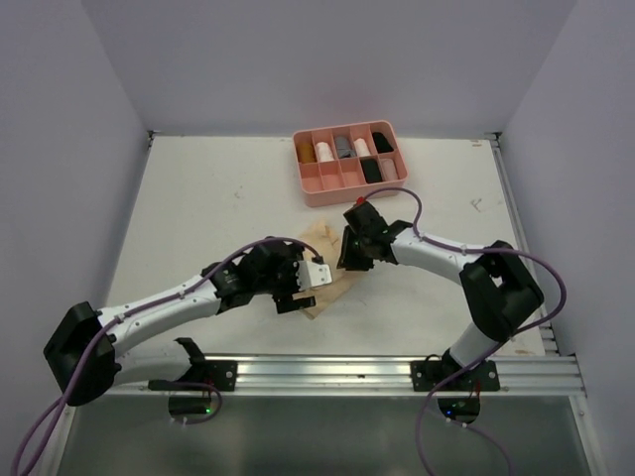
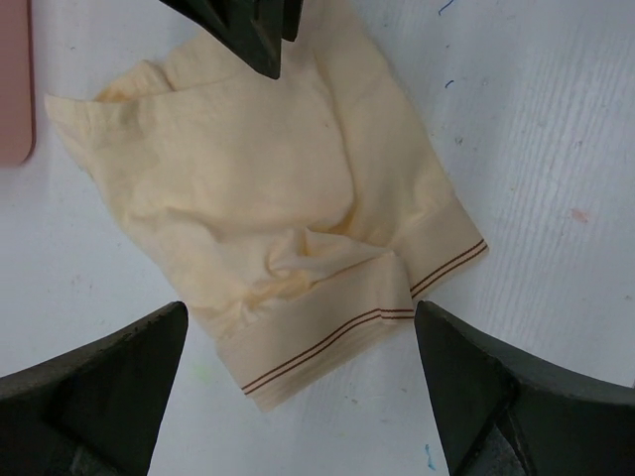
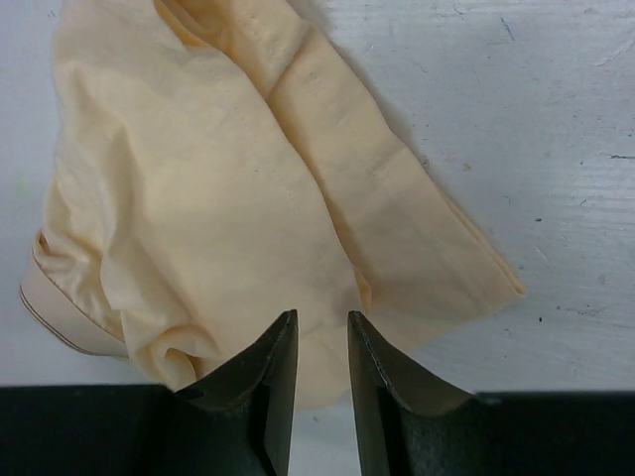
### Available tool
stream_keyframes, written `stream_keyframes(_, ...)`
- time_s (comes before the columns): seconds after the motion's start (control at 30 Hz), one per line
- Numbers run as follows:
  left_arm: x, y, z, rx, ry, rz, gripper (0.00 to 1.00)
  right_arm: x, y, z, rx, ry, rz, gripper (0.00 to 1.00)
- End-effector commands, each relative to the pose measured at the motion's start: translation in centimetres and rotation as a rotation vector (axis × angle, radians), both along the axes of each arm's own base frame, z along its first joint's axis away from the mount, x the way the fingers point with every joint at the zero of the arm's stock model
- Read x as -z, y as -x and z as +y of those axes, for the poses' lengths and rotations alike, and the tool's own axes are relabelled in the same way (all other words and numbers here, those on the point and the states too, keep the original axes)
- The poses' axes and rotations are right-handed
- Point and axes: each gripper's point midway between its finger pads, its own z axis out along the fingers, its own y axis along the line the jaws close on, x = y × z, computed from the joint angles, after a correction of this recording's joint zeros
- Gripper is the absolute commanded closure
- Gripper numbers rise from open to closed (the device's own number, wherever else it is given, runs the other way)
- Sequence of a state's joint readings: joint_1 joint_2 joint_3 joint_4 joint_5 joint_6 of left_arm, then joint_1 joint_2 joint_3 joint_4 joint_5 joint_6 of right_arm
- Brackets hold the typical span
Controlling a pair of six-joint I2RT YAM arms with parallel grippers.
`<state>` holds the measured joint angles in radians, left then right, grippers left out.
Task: Roll the underwear
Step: Fold the underwear
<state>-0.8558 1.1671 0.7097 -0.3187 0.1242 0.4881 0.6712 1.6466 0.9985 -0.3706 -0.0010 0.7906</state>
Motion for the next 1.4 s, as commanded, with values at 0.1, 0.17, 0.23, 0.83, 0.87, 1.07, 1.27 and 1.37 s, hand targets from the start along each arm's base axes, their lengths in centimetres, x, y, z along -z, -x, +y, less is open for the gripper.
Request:
stream_keyframes(0.1, -0.6, -1.4, -1.5, -0.090, 0.023, -0.110, 0.00, -0.5, -0.2, 1.2, -0.039, -0.060, 0.043, 0.75)
stream_keyframes(0.17, -0.6, -1.0, -2.3, -0.065, 0.043, -0.088, 0.00, -0.1, 0.2, 1.5, -0.049, -0.078, 0.066, 0.79)
stream_keyframes(0.23, -0.2, -0.8, -2.9, -0.041, 0.035, -0.086, 0.00, 0.1, 0.3, 1.9, -0.059, -0.094, 0.080, 0.81)
stream_keyframes(0.83, 6.1, 0.9, -3.5, 0.079, -0.218, -0.126, 0.00, 0.7, 0.9, 2.5, -0.075, -0.126, 0.123, 0.96)
stream_keyframes(0.87, 6.1, 0.7, -3.6, 0.072, -0.215, -0.130, 0.00, 0.6, 1.0, 2.6, -0.074, -0.129, 0.124, 0.97)
stream_keyframes(1.07, 5.8, 1.5, -3.8, 0.102, -0.199, -0.105, 0.00, 0.5, 0.8, 2.6, -0.078, -0.134, 0.122, 1.00)
stream_keyframes(1.27, 1.8, 1.9, -4.7, 0.110, -0.097, -0.116, 0.00, 0.6, 0.8, 2.5, -0.083, -0.136, 0.126, 1.00)
stream_keyframes(1.37, 1.9, 1.6, -4.9, 0.097, -0.102, -0.118, 0.00, 0.6, 1.0, 2.5, -0.085, -0.139, 0.129, 1.00)
